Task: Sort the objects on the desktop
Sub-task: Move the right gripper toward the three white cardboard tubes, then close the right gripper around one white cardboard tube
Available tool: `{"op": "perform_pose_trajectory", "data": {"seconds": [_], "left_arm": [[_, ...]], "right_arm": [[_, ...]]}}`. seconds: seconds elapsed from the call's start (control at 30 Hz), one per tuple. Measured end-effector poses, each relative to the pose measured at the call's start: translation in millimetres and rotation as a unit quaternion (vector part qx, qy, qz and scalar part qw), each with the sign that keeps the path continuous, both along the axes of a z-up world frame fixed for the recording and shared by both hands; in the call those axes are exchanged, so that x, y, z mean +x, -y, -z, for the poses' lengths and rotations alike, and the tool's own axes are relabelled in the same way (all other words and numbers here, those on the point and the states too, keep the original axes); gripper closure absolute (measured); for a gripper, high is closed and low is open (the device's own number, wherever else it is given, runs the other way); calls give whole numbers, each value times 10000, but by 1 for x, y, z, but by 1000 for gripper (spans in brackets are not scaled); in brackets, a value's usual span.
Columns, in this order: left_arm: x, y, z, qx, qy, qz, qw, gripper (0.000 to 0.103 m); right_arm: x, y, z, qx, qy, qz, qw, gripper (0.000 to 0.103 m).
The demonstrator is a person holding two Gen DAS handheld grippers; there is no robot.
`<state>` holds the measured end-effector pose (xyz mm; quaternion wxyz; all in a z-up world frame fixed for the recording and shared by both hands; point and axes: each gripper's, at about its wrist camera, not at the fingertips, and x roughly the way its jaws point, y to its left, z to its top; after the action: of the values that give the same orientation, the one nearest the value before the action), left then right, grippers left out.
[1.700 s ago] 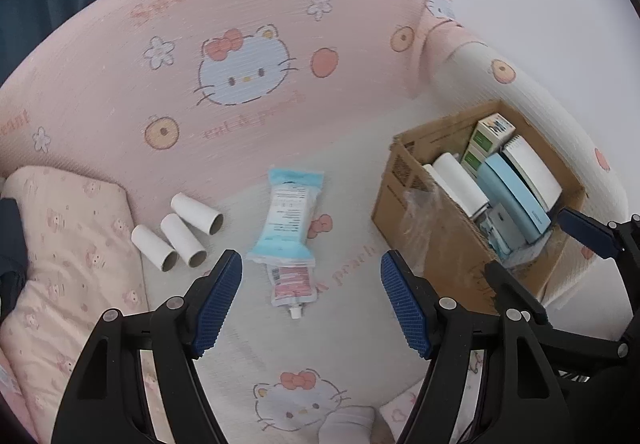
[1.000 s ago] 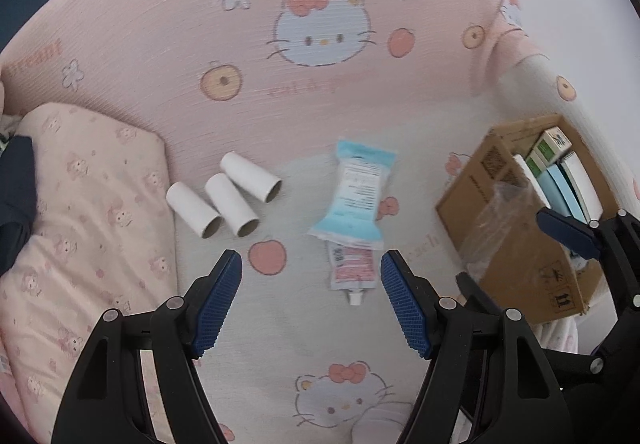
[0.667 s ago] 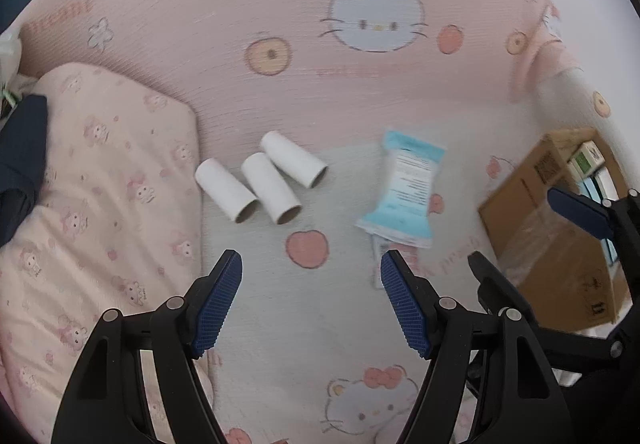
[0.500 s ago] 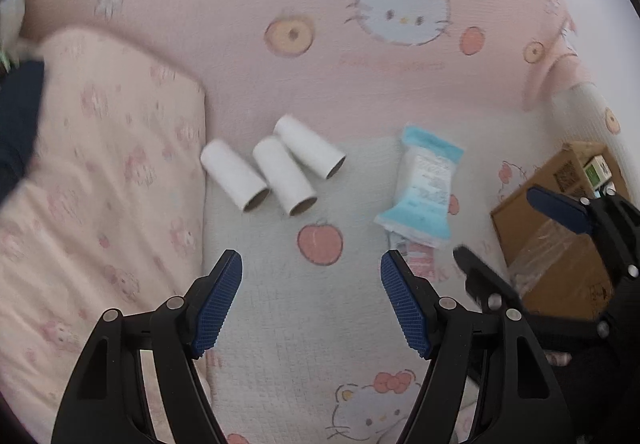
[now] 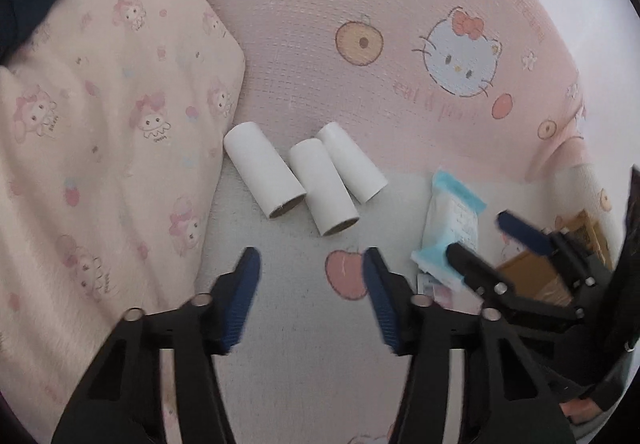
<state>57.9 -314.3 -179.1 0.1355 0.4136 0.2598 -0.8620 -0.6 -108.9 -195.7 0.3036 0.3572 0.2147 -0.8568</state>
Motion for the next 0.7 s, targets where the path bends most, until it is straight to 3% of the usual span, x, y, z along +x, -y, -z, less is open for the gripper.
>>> {"op": "perform_pose_trajectory", "data": {"seconds": [0.07, 0.2, 0.4, 0.67, 0.7], "left_arm": [[-9, 3, 4, 162, -186, 123, 9996, 57], [-27, 1, 10, 516, -503, 609, 9955, 57], [-61, -6, 22, -39, -165, 866, 9961, 59], [-85, 23, 55, 1014, 81, 496, 9936, 63], [-88, 27, 60, 1101, 148, 426, 9929, 68]], "right_arm": [[-7, 5, 11, -64, 226, 8, 9997, 35], [-14, 16, 28, -35, 220, 73, 9997, 35], [-31, 24, 45, -245, 595, -17, 9979, 35], [-59, 18, 63, -859, 1426, 142, 9859, 35], [-62, 19, 65, -948, 1506, 123, 9840, 35]]}}
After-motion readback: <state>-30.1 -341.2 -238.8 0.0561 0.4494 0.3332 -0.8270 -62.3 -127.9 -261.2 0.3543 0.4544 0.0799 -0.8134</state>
